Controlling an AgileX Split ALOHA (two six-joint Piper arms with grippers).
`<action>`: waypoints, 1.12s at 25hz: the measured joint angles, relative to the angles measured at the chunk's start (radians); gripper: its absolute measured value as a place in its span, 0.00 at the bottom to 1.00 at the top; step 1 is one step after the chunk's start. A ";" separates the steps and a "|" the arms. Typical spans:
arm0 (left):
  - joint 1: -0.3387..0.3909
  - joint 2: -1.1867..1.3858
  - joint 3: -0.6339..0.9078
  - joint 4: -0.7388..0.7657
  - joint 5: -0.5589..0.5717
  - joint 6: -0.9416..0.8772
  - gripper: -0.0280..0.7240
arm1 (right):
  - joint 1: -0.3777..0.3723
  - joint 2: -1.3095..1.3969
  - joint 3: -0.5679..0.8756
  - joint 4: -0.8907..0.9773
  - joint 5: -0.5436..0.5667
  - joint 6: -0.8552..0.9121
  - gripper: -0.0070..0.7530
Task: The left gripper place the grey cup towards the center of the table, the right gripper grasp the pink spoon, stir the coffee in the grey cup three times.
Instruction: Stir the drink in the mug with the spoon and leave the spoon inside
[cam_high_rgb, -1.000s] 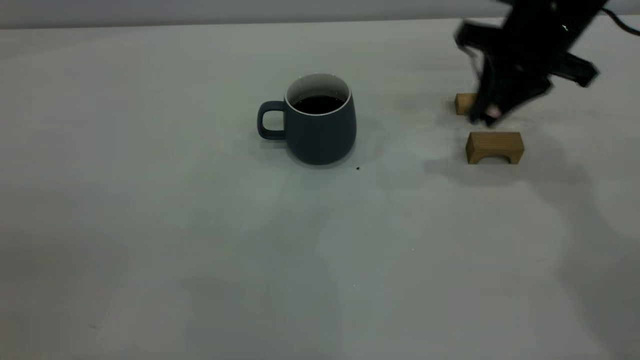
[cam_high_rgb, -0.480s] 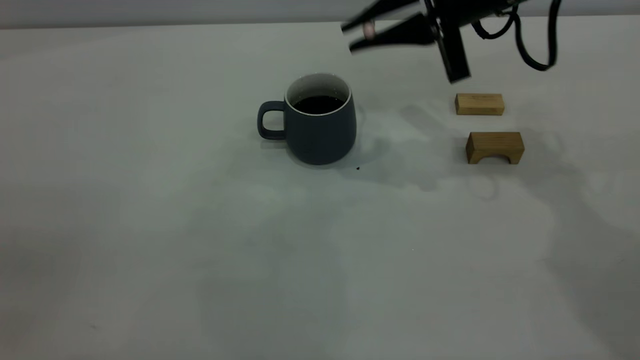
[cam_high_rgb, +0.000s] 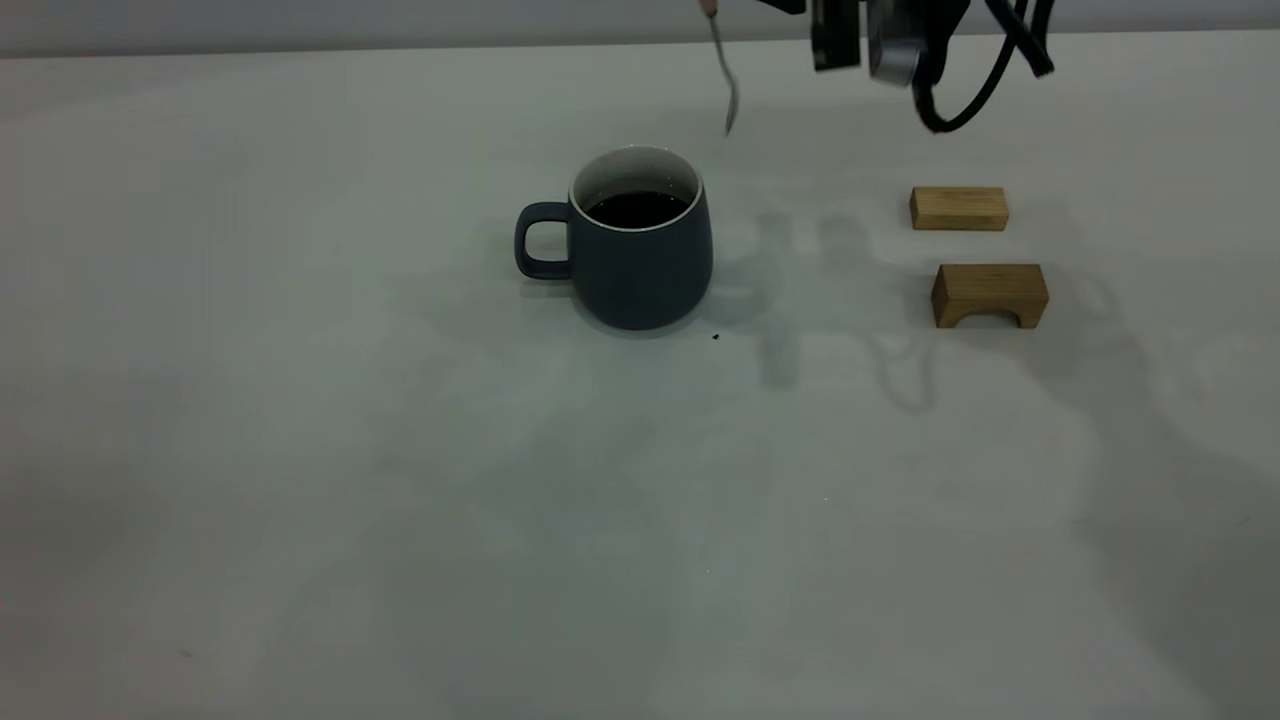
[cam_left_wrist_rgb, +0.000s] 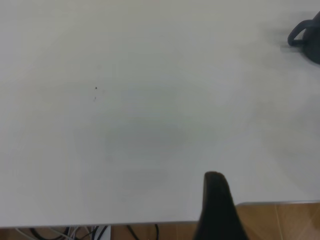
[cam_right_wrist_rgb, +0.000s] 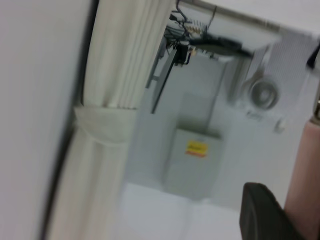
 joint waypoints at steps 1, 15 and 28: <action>0.000 0.000 0.000 0.000 0.000 0.000 0.79 | 0.005 0.003 0.000 0.000 0.000 0.054 0.18; 0.000 0.000 0.000 0.000 0.000 0.000 0.79 | 0.071 0.231 -0.247 0.005 0.003 0.187 0.18; 0.000 0.000 0.000 0.000 0.000 0.000 0.79 | 0.097 0.339 -0.279 0.005 0.003 0.193 0.18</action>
